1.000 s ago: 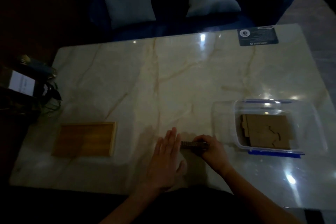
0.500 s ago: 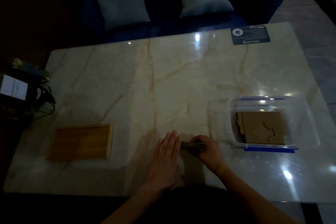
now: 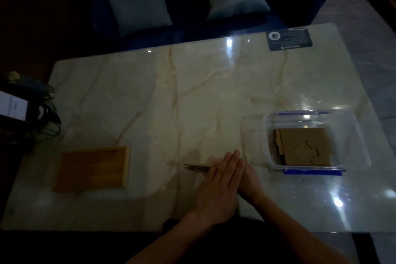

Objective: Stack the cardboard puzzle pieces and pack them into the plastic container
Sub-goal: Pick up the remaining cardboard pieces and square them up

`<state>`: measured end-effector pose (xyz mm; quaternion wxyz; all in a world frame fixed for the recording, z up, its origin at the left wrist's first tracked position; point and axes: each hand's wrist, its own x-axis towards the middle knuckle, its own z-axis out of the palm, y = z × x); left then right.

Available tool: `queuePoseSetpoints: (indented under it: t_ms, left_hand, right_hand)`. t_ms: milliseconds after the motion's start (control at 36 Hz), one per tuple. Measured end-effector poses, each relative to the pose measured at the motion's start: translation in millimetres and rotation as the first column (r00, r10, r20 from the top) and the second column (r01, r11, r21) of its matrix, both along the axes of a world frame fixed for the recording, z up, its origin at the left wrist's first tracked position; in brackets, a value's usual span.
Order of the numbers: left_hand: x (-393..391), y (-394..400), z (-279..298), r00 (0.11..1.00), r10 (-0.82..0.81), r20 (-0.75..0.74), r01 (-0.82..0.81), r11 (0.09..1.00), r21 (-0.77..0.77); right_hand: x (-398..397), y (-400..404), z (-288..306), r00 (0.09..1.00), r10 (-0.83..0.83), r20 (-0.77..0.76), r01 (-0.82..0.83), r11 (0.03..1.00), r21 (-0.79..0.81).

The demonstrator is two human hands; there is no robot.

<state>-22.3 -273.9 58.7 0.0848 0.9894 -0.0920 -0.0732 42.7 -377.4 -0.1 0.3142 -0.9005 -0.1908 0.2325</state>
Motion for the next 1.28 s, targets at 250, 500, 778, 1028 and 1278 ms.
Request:
queuePoseSetpoints:
  t_ms: [250,500,778,1028,1278]
  left_hand:
    - [-5,15,-16,1.000,-0.003,-0.020,0.002,1.000,-0.019]
    - [-23,86,-25,0.582,0.785,-0.211,-0.639,0.282,-0.716]
    - [-16,77,-31,0.528,0.595,-0.606,-0.718,-0.068,-0.692]
    - [-20,86,-40,0.674,0.441,-0.592,-0.725,0.239,-0.646]
    - [-7,92,-54,0.715,0.542,-0.441,-0.680,0.395,-0.617]
  right_hand:
    - [1,-3,4,0.989,-0.096,-0.115,0.111,0.985,0.130]
    - [4,-3,4,0.980,-0.103,-0.169,0.125,0.984,0.127]
    - [5,-1,7,0.971,-0.120,-0.208,0.152,0.977,0.147]
    - [6,-5,6,0.950,-0.177,-0.257,0.214,0.969,0.123]
    - [7,-13,7,0.956,-0.158,-0.247,0.185,0.979,0.091]
